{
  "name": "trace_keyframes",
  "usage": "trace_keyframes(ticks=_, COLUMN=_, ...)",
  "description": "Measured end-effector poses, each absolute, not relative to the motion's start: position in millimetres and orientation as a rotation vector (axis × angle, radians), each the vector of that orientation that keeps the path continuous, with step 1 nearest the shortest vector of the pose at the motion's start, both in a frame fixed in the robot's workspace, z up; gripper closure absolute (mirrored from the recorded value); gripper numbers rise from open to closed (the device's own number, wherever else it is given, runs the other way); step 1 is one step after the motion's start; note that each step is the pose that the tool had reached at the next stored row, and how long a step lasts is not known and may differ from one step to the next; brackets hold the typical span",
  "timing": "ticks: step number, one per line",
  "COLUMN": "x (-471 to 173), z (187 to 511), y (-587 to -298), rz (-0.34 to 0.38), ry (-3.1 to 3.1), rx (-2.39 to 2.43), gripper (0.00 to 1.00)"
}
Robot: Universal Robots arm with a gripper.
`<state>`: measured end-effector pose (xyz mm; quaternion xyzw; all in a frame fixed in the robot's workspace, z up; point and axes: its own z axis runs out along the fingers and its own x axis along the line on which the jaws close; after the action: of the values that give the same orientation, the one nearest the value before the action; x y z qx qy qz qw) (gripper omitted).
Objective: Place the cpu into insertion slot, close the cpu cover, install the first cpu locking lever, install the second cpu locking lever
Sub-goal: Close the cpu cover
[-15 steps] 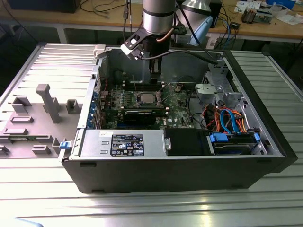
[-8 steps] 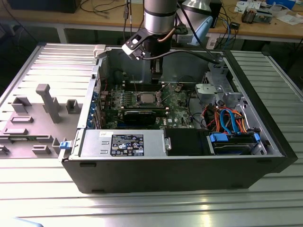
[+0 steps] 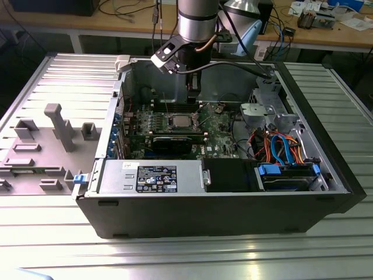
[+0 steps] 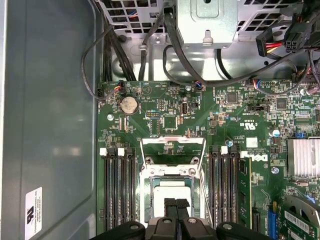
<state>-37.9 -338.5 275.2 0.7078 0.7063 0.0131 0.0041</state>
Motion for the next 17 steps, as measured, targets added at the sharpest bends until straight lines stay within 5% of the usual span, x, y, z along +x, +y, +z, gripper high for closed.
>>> trace_keyframes(ticks=17, x=-34.8, z=275.2, y=-338.5, rz=0.041, ry=2.213, rx=2.218, gripper=0.89)
